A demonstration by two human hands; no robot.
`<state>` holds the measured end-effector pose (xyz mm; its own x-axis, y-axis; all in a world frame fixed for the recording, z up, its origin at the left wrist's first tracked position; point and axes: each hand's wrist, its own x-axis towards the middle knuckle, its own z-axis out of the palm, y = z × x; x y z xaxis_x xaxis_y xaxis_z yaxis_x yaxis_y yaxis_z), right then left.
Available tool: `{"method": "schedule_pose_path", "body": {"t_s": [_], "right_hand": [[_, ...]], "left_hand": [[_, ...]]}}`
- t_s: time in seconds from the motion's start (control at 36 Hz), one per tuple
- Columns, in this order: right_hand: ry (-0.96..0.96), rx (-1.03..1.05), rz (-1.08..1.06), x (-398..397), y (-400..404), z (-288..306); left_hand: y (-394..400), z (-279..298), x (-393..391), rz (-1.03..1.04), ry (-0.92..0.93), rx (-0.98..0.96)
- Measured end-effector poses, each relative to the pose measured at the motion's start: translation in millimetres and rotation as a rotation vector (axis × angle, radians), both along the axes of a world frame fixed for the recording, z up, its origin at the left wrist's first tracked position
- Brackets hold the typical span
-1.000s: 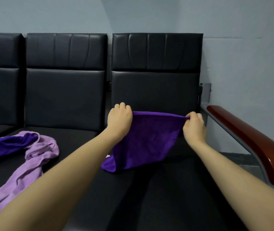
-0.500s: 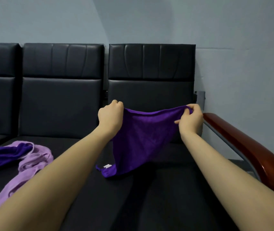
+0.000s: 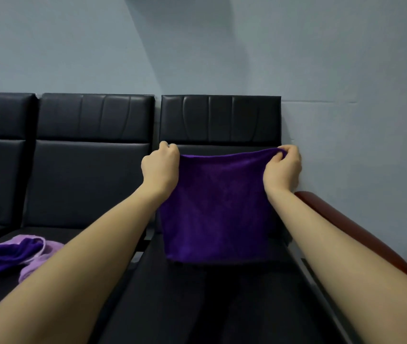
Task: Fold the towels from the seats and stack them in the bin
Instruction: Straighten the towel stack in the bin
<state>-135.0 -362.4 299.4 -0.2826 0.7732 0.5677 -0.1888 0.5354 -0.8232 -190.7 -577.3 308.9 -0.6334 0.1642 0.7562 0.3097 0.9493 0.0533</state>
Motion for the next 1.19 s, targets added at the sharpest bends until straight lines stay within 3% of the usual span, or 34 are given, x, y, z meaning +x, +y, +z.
{"method": "schedule_pose_path", "body": {"t_s": [0.14,0.33,0.5,0.67,0.81,1.0,1.19], "right_hand": [[-0.078,0.047,-0.029,-2.3,5.4,-11.7],[-0.185,0.009,-0.045,-14.3,16.1,-34.3],[-0.089,0.006,0.046,-34.4,16.4,-41.0],[0.038,0.007,0.155,-38.7,13.5,-38.7],[0.094,0.001,0.201,-26.9,14.0,-39.9],[-0.045,-0.045,0.128,-9.8,15.1,-63.0],[-0.331,-0.039,-0.018,5.0,9.2,-86.8]], "left_hand": [[2.8,-12.8,-7.2,-0.020,0.006,-0.022],[12.5,-32.3,-23.1,-0.084,-0.144,0.194],[24.5,-35.7,-40.7,-0.247,-0.260,0.460],[32.2,-35.7,-45.7,-0.467,-0.174,0.619],[29.1,-46.8,-41.1,-0.534,-0.161,0.723],[20.4,-74.7,-30.0,-0.465,-0.214,0.657],[10.3,-99.7,-17.0,-0.170,-0.159,0.335]]}}
